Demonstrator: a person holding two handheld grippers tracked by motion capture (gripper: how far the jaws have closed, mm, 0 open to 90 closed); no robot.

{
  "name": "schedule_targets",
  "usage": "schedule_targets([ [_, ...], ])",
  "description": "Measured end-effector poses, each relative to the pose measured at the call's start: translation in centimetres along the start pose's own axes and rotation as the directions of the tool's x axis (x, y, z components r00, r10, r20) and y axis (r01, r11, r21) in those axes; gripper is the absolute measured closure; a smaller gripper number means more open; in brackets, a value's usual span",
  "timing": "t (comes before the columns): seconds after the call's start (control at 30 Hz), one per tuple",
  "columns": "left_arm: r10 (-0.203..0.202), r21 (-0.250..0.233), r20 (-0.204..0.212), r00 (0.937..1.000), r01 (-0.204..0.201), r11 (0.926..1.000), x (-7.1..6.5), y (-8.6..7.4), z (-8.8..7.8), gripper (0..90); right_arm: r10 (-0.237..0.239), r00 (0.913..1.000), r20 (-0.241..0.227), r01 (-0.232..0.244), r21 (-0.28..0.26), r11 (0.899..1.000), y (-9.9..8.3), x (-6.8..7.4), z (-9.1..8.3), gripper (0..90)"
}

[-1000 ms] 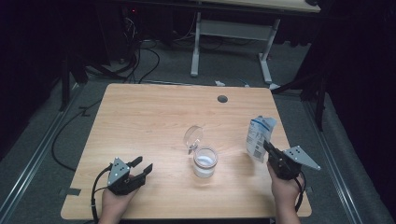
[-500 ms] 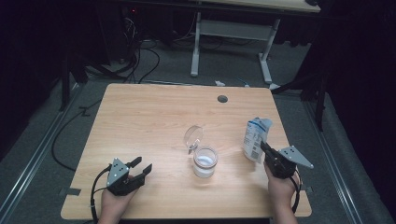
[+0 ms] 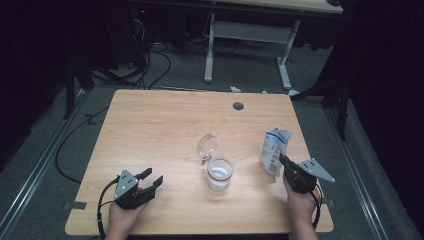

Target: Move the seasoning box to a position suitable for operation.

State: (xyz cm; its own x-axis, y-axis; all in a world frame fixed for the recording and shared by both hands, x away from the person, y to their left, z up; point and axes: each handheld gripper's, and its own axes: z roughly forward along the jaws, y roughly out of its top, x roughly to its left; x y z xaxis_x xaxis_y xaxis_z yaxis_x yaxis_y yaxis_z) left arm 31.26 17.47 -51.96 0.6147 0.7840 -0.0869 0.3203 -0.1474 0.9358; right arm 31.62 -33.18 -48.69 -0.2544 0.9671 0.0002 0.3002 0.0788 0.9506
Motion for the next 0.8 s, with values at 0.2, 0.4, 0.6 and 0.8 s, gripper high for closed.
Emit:
schedule_targets([
  [0.2, 0.005, 0.008, 0.007, 1.0000, -0.005, 1.0000, -0.1, 0.0, 0.1, 47.0, -0.009, 0.9999, 0.008, 0.009, 0.009, 1.000, -0.6, 0.0, -0.6, 89.6],
  [0.4, 0.005, 0.014, 0.010, 0.9999, -0.005, 0.9999, -0.1, 0.1, 0.2, 47.0, -0.016, 0.9999, 0.006, 0.016, 0.019, 1.000, -0.9, -0.1, -1.0, 89.4],
  [0.6, 0.008, 0.015, 0.010, 0.9999, -0.008, 0.9999, -0.1, 0.1, 0.2, 47.0, -0.016, 0.9998, 0.009, 0.015, 0.020, 1.000, -1.2, -0.1, -1.2, 89.1],
  [0.8, 0.009, 0.014, 0.012, 0.9999, -0.009, 0.9999, -0.1, 0.0, 0.3, 46.7, -0.016, 0.9998, 0.011, 0.016, 0.029, 0.999, -1.3, -0.1, -1.2, 87.5],
])
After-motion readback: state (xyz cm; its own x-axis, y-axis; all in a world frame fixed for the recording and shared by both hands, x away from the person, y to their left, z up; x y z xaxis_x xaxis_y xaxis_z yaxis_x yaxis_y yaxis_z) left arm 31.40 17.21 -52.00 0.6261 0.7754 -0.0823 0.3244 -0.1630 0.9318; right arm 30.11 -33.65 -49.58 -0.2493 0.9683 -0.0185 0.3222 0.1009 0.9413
